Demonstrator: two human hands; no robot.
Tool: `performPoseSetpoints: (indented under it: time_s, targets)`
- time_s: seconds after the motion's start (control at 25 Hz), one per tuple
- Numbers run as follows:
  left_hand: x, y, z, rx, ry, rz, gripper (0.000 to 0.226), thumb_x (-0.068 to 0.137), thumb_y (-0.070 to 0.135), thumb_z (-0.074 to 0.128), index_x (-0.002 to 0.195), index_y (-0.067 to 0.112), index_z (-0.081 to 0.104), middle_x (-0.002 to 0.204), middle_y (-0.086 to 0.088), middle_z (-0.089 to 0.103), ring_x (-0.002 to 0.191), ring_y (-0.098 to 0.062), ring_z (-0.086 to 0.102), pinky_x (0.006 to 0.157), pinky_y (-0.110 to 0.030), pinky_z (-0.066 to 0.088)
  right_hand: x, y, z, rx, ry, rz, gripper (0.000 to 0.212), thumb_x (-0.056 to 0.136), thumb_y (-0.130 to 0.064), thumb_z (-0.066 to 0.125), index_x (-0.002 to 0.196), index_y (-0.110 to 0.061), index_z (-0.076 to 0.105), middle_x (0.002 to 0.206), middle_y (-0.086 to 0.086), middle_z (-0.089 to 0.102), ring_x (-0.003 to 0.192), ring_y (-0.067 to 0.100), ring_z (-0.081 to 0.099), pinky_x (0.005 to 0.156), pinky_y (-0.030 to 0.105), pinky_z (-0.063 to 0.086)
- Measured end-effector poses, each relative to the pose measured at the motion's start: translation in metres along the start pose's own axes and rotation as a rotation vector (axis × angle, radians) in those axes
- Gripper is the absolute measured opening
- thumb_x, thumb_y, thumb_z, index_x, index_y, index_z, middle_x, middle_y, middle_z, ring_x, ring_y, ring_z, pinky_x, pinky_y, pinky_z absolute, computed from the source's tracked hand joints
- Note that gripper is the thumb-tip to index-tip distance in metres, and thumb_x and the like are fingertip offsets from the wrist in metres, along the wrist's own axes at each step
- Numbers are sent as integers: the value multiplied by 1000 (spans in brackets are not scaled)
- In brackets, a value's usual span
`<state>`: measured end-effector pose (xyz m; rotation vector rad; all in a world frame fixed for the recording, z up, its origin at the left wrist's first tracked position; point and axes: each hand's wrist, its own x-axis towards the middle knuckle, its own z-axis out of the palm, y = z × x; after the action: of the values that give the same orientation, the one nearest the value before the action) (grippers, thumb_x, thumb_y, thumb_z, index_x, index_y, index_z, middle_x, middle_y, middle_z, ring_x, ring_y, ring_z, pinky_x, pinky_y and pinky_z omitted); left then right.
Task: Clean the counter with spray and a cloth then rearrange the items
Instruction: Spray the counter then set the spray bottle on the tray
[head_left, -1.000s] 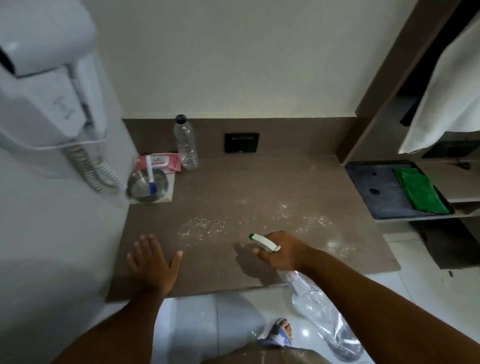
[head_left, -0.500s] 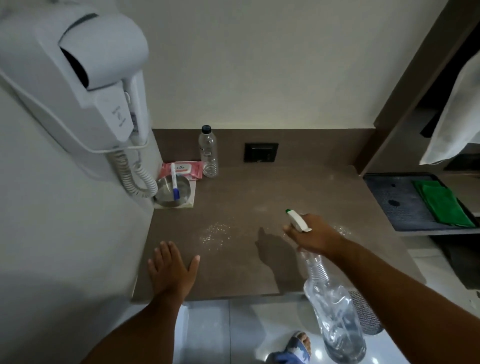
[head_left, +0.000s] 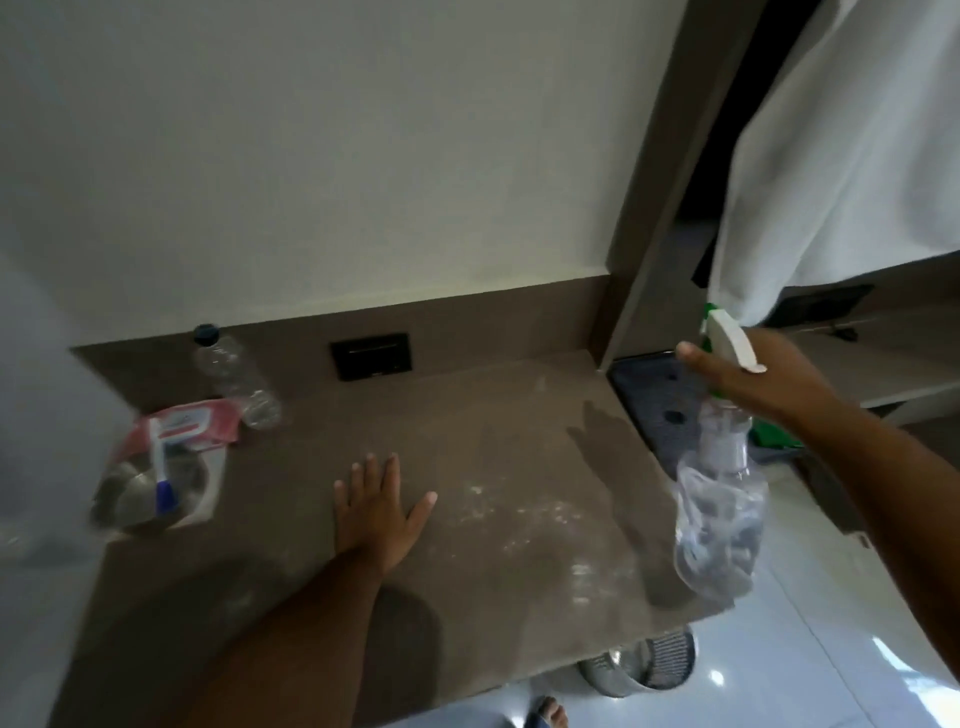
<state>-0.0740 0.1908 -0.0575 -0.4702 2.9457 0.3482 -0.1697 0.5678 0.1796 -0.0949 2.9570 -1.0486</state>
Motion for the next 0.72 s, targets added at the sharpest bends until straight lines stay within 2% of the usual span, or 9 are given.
performPoseSetpoints:
  time_s: [0.16,0.24,0.36,0.52,0.72]
  targets:
    - [71,117,17,19,-44,150,84,88,74,25,156,29,6,165,-8,2,151,-28,0,119,-48,-5,43,66,-30,-1,235,-58,45,89,-52,61,100,-9,62,84,9,67,76,25,65,71,40,54]
    - [97,169,30,43,-53,214,82,88,74,26,156,31,9,165,-9,4,151,-28,2,120,-49,-3,60,99,-28,48,304,-60,45,88,-54,61,99,-10,61,85,11,68,78,27,67,71,47,57]
    - [125,224,49,49,-50,283,82,87,73,28,156,30,13,165,-10,6,151,-29,4,119,-52,0,87,137,-14,288,364,-54,36,89,-49,63,95,-14,60,83,12,68,78,30,69,68,53,58]
    - [137,239,74,126,-27,267,87,87,74,20,156,24,3,165,-11,-2,151,-30,-2,119,-53,-3,123,161,8,496,424,-46,40,91,-42,65,98,-3,57,83,29,59,77,48,62,62,59,53]
    - [136,239,73,143,25,278,88,86,74,15,157,22,7,164,-13,4,151,-30,3,120,-51,2,151,177,17,516,367,-33,46,89,-49,64,101,-6,55,89,28,56,83,47,59,65,59,52]
